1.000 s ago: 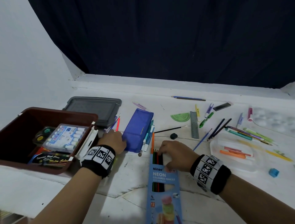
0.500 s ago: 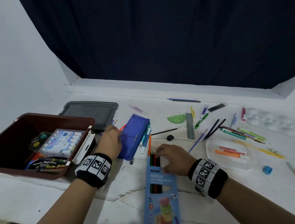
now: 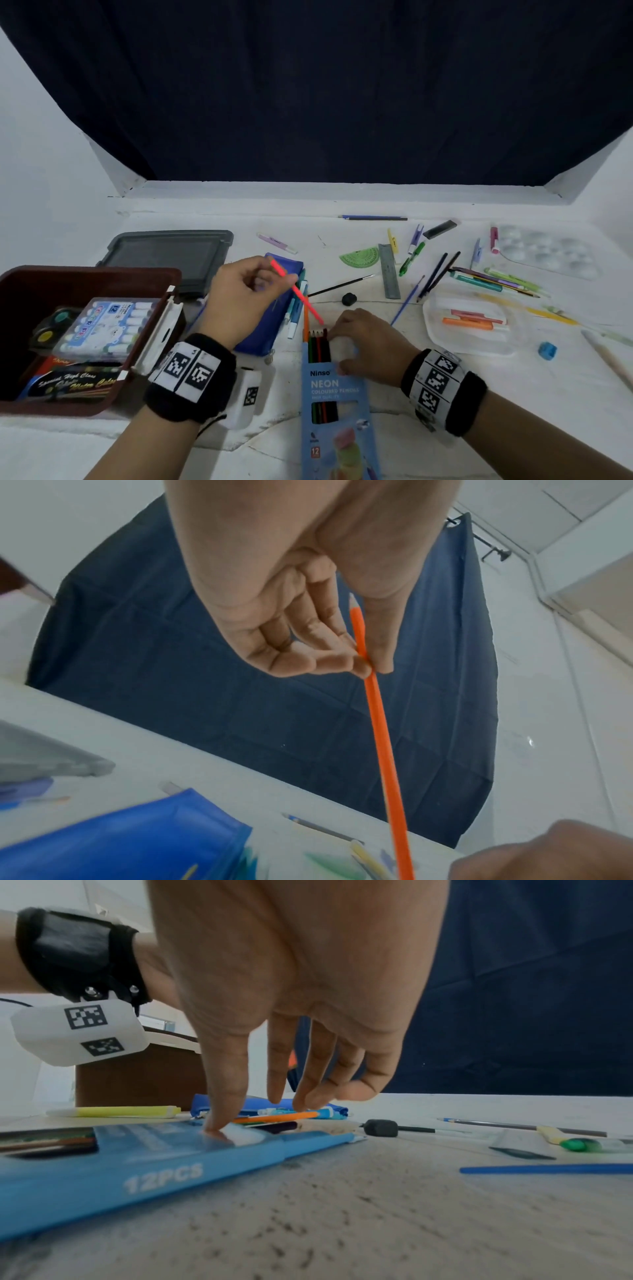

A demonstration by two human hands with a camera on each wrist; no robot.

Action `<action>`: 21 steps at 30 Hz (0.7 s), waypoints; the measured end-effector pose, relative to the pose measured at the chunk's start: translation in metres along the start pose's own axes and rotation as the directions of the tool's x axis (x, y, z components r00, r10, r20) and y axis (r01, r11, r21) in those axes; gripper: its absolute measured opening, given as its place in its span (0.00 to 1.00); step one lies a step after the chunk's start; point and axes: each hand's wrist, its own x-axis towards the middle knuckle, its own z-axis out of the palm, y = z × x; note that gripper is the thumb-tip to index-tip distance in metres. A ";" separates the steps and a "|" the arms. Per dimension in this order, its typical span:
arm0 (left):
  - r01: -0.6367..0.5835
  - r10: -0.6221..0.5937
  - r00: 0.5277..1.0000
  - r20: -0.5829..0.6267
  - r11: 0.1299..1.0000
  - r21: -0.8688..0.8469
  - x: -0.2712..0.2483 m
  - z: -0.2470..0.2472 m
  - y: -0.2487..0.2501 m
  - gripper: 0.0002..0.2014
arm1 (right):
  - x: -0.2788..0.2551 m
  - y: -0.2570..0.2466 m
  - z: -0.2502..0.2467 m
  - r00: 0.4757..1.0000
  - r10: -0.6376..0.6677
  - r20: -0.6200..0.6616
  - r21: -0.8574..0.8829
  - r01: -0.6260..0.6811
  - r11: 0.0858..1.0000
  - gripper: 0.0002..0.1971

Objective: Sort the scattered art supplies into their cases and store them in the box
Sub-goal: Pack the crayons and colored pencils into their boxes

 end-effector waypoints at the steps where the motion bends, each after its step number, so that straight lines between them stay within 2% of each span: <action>1: 0.011 -0.010 1.000 0.024 0.999 -0.042 0.002 0.004 -0.002 0.04 | -0.003 0.001 0.000 1.000 0.004 -0.005 -0.005 -0.004 1.000 0.26; 6: 0.100 -0.080 0.989 0.123 0.980 -0.169 0.013 0.026 -0.011 0.04 | -0.015 0.006 -0.001 0.994 0.081 0.073 -0.062 -0.077 0.995 0.31; 9: 0.165 -0.141 0.977 0.162 0.975 -0.147 0.020 0.036 -0.018 0.06 | -0.019 0.008 0.003 0.989 0.095 0.116 -0.059 -0.089 0.994 0.34; 13: 0.132 -0.137 0.959 0.249 0.991 0.038 0.026 0.048 -0.030 0.07 | -0.020 0.007 0.006 0.988 0.108 0.112 -0.031 -0.106 0.994 0.34; 17: 0.124 -0.166 0.935 0.314 0.981 0.150 0.030 0.060 -0.040 0.06 | -0.020 0.006 0.003 0.988 0.108 0.107 -0.020 -0.107 0.994 0.25; 19: 0.061 -0.157 0.920 0.359 0.962 0.266 0.033 0.066 -0.043 0.03 | -0.020 0.005 0.003 0.988 0.106 0.114 -0.018 -0.105 0.994 0.22; 21: 0.013 -0.171 0.899 0.402 0.931 0.365 0.034 0.071 -0.045 0.11 | -0.020 0.005 0.003 0.987 0.108 0.116 -0.016 -0.106 0.994 0.21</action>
